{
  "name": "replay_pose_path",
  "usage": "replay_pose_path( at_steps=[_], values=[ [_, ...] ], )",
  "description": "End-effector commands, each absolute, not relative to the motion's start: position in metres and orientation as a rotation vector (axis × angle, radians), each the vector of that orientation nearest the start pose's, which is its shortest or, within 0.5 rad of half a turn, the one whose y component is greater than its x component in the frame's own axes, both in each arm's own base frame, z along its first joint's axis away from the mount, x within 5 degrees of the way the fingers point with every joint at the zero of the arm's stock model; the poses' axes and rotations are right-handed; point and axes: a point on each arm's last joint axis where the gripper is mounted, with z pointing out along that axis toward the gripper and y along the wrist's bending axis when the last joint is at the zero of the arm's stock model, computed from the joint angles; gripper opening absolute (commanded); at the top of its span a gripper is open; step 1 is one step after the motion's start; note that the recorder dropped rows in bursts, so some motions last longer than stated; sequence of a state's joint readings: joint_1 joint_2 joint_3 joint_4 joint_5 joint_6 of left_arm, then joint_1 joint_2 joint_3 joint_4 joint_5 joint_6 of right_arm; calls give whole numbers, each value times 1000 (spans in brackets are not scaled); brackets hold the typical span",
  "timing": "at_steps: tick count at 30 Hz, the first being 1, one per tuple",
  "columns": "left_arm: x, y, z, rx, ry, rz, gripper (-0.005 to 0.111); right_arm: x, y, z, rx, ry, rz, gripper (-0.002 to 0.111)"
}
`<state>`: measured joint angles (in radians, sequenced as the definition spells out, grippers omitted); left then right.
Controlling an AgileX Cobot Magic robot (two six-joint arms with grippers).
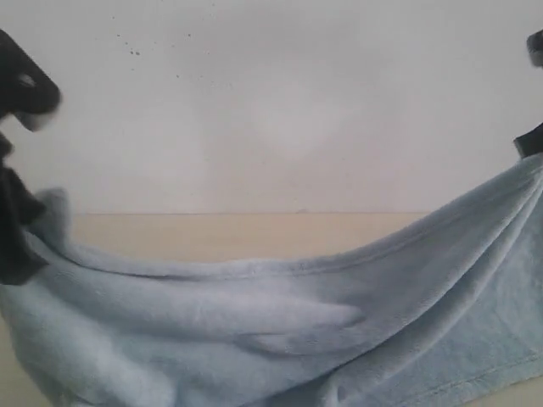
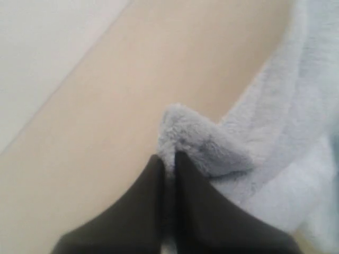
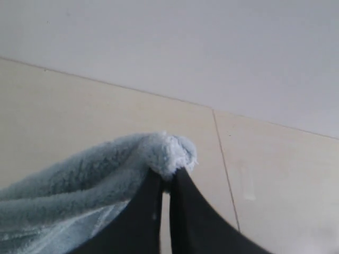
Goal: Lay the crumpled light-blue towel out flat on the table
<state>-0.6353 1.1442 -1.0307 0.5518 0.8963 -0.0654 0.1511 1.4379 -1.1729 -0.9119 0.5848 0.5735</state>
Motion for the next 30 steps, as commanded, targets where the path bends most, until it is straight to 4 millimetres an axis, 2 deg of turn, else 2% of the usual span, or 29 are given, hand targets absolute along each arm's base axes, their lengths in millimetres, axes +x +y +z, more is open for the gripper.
replay_pose_path(
  at_steps=[1, 6, 11, 17, 20, 24, 26, 30],
  values=[
    [164, -65, 384, 699, 2132, 381, 4, 283, 0, 384, -71, 2035, -525, 1],
    [112, -25, 404, 559, 2074, 319, 4, 241, -8, 414, 34, 1984, -484, 1],
    [68, 10, 403, 457, 2057, 292, 4, 202, -13, 434, 97, 1937, -436, 1],
    [26, 33, 402, 396, 1955, 125, 4, 154, -15, 451, 67, 1893, -364, 1],
    [14, 33, 399, 452, 1937, 30, 4, 132, -17, 448, 24, 1872, -365, 1],
    [8, 28, 397, 510, 1936, -57, 4, 114, -20, 425, 3, 1897, -390, 1],
    [10, 27, 397, 511, 1940, -50, 4, 110, -20, 413, -10, 1906, -390, 1],
    [23, 20, 396, 531, 1985, 0, 4, 115, -17, 388, -79, 1923, -396, 1]
  ],
)
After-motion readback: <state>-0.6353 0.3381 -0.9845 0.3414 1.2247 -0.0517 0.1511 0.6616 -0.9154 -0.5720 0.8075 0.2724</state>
